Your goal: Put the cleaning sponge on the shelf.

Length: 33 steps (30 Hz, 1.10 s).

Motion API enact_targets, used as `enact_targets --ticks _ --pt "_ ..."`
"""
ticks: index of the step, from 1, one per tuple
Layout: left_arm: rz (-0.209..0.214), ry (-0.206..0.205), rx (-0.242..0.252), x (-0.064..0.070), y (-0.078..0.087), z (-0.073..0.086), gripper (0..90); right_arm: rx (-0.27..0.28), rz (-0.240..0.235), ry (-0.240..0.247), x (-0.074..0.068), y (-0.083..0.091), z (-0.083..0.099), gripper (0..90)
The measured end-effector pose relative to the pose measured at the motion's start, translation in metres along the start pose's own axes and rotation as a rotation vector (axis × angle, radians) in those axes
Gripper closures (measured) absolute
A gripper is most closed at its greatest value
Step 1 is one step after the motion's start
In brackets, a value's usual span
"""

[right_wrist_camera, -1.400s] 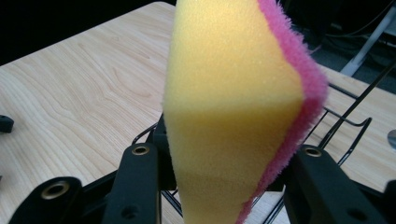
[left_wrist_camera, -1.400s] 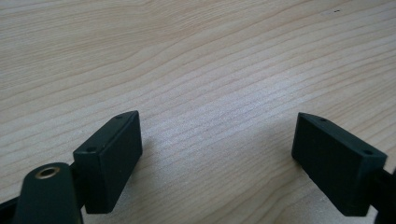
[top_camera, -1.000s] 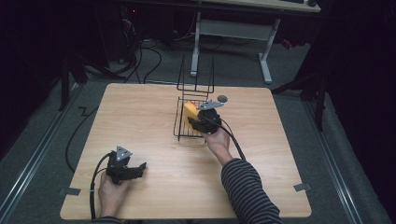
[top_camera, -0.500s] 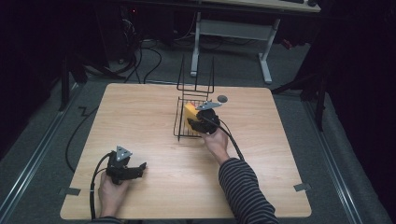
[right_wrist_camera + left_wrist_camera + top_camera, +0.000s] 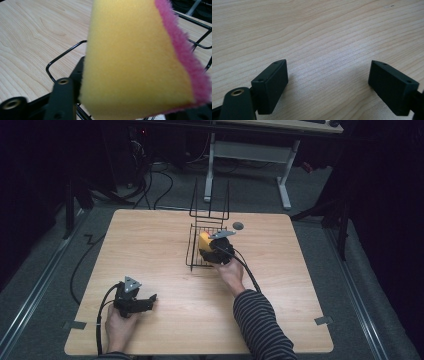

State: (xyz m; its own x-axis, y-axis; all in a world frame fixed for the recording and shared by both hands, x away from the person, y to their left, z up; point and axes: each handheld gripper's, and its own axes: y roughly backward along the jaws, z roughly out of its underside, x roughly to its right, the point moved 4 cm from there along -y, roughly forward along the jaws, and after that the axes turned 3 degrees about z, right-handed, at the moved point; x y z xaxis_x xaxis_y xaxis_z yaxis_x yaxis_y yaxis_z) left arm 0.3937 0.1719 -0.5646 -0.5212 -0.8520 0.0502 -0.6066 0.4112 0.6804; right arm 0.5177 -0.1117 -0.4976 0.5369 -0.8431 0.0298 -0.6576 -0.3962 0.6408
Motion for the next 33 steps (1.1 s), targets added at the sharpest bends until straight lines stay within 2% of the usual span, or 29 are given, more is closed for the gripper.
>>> enact_targets --ticks 5,12,15,18,33 --pt "0.000 0.000 0.000 0.000 0.000 0.000 16.6 0.003 -0.018 -0.003 0.002 0.001 0.000 36.1" --pt "0.000 -0.001 0.000 0.000 0.000 0.000 16.6 0.008 -0.049 -0.012 0.002 0.007 -0.002 30.7" --pt "0.000 0.000 0.000 0.000 0.000 0.000 16.6 0.008 -0.054 -0.005 0.003 0.009 -0.002 29.8" --pt "0.000 0.000 0.000 0.000 0.000 0.000 16.7 0.011 -0.070 -0.027 0.004 0.011 -0.002 28.7" --pt "0.003 0.002 -0.001 0.000 0.000 0.000 16.7 0.012 -0.083 -0.022 0.006 0.019 0.001 26.0"
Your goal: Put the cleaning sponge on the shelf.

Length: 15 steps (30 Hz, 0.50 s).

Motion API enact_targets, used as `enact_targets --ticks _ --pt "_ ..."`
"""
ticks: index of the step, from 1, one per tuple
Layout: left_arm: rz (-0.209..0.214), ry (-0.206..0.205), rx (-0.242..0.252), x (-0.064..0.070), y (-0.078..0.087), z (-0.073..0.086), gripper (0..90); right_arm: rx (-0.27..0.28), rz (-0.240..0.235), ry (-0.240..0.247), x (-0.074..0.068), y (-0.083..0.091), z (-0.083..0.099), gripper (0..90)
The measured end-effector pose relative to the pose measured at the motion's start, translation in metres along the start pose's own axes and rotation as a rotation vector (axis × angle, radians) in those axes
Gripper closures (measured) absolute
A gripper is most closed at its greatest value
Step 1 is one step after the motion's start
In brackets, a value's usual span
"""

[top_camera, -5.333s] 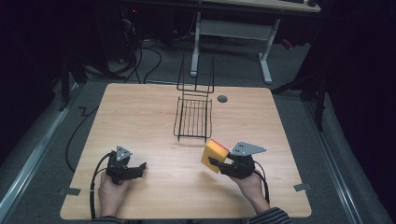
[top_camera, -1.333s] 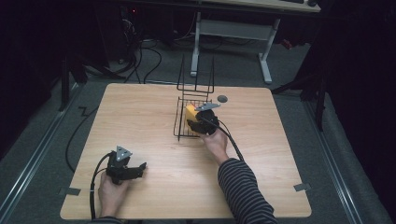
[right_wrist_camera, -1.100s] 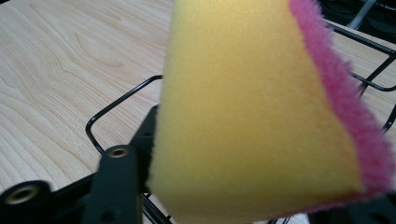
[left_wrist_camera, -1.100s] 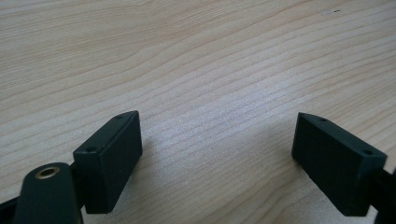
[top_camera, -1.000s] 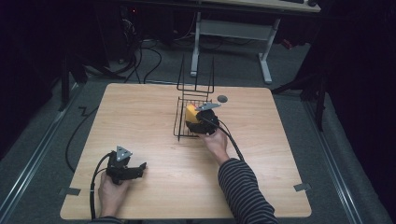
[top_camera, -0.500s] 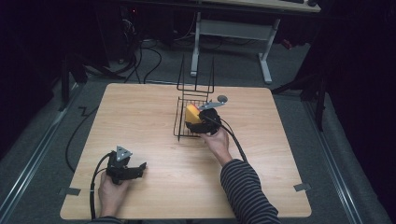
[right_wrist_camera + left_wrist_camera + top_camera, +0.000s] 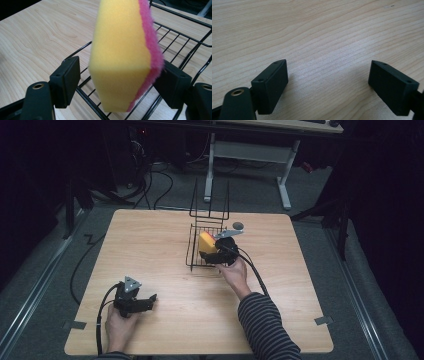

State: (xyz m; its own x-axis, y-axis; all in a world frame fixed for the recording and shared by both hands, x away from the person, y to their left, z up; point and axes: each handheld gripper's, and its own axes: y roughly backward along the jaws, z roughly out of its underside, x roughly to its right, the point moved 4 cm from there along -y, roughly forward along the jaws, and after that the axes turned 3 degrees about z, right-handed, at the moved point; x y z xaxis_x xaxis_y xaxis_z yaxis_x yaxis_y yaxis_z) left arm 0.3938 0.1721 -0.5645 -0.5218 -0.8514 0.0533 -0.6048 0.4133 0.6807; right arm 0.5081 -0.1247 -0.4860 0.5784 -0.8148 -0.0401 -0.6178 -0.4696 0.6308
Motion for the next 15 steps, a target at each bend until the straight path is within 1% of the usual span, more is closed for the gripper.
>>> enact_targets --ticks 3,6,11,13,15 --pt "0.000 0.000 0.000 0.000 0.000 0.000 16.7 0.002 -0.003 -0.004 0.002 0.004 0.001 25.8" --pt "0.000 0.000 0.000 0.000 0.000 0.000 16.7 0.024 -0.002 -0.001 0.003 0.009 0.003 26.4" --pt "0.000 -0.001 0.000 0.000 0.000 0.000 16.7 0.017 0.001 -0.013 0.006 0.014 0.007 25.6" --pt "0.000 -0.001 0.000 0.000 0.000 0.000 16.7 0.026 -0.005 -0.007 0.007 0.019 0.007 25.2" --pt "0.000 -0.001 0.000 0.000 0.000 0.000 16.7 0.027 -0.006 -0.004 0.006 0.020 0.006 25.1"
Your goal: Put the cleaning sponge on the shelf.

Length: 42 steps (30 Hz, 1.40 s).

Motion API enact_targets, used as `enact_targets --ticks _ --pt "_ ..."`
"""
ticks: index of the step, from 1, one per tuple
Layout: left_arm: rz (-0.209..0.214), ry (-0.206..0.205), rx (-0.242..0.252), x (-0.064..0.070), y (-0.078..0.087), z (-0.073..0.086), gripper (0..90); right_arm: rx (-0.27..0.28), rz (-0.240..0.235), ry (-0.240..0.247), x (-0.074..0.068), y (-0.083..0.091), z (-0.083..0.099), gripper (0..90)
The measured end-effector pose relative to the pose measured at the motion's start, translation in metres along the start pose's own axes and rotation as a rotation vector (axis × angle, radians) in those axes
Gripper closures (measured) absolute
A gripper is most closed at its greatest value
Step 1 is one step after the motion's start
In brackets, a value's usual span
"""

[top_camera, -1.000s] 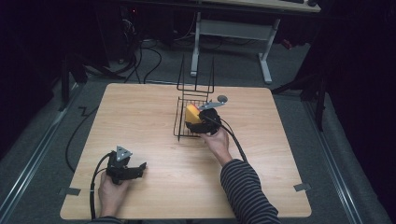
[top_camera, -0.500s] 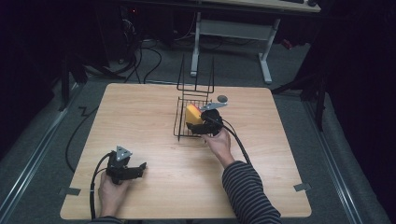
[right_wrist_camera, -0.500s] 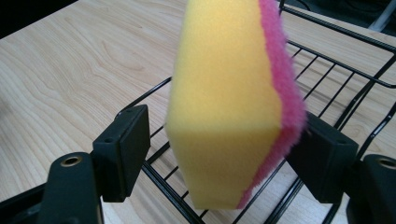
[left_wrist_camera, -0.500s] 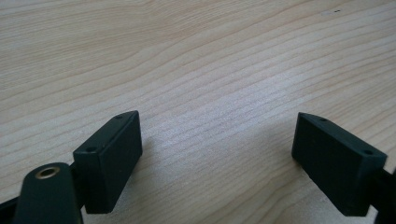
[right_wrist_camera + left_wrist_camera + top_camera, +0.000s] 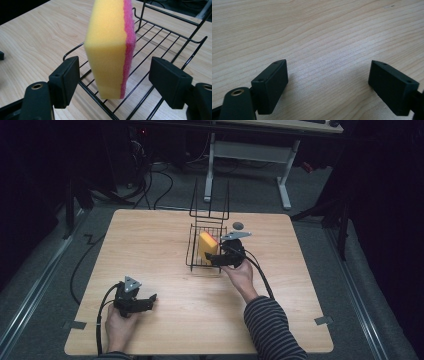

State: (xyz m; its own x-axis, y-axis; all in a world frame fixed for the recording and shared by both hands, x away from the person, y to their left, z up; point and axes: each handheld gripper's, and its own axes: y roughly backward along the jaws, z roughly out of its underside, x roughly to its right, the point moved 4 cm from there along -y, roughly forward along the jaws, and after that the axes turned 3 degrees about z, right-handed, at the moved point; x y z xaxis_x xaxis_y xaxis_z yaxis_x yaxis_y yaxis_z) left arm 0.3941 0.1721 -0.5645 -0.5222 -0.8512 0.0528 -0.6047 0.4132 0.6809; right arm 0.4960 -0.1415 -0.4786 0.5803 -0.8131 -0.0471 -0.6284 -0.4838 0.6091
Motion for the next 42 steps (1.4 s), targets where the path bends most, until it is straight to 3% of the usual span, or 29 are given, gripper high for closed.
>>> enact_targets --ticks 14,24,42 --pt "0.002 -0.001 0.000 0.000 0.000 0.000 16.5 0.039 -0.031 0.002 0.002 0.023 0.001 21.9" --pt "0.003 -0.001 0.000 0.000 0.000 0.000 16.5 0.077 -0.024 0.000 0.008 0.041 0.005 24.1" --pt "0.003 -0.001 0.000 0.000 0.000 0.000 16.4 0.147 -0.045 0.002 0.007 0.076 0.001 26.9"
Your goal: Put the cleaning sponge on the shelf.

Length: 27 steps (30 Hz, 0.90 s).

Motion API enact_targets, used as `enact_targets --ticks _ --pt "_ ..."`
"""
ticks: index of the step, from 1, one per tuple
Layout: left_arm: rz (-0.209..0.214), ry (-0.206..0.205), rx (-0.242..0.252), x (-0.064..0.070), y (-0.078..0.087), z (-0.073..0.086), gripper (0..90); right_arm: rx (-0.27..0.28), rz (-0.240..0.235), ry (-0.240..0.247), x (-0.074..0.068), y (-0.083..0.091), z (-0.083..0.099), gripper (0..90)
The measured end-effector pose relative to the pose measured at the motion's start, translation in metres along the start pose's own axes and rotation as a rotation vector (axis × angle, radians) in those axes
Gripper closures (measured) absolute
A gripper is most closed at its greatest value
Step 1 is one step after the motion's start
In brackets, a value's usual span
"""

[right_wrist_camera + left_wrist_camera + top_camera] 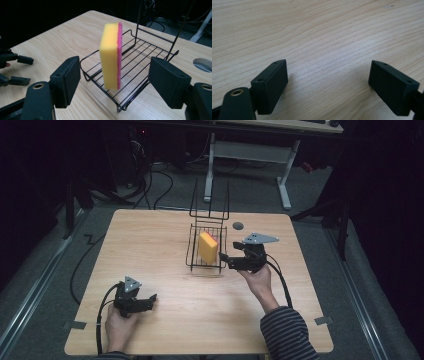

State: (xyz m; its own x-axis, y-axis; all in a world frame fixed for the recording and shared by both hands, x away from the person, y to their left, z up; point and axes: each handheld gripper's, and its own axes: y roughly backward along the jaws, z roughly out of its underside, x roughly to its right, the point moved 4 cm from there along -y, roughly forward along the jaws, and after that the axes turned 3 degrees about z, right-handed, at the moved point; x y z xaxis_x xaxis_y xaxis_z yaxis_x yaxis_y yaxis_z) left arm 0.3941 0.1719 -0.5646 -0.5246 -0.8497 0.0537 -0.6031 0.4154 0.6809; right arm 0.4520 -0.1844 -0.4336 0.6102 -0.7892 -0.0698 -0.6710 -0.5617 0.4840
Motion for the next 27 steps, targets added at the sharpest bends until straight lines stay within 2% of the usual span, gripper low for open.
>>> enact_targets --ticks 3,11,18,27 --pt "0.000 0.000 0.000 0.000 0.000 0.000 16.4 0.021 0.004 -0.009 0.001 0.007 0.000 29.0" --pt "0.000 0.000 0.000 0.000 0.000 0.000 16.5 0.028 0.015 -0.038 0.008 0.017 0.005 29.2" --pt "0.000 0.000 0.000 0.000 0.000 0.000 16.4 0.074 0.023 -0.060 0.015 0.039 0.002 29.3" --pt "0.000 0.000 0.000 0.000 0.000 0.000 16.4 0.075 0.026 -0.052 0.015 0.053 0.004 29.5"
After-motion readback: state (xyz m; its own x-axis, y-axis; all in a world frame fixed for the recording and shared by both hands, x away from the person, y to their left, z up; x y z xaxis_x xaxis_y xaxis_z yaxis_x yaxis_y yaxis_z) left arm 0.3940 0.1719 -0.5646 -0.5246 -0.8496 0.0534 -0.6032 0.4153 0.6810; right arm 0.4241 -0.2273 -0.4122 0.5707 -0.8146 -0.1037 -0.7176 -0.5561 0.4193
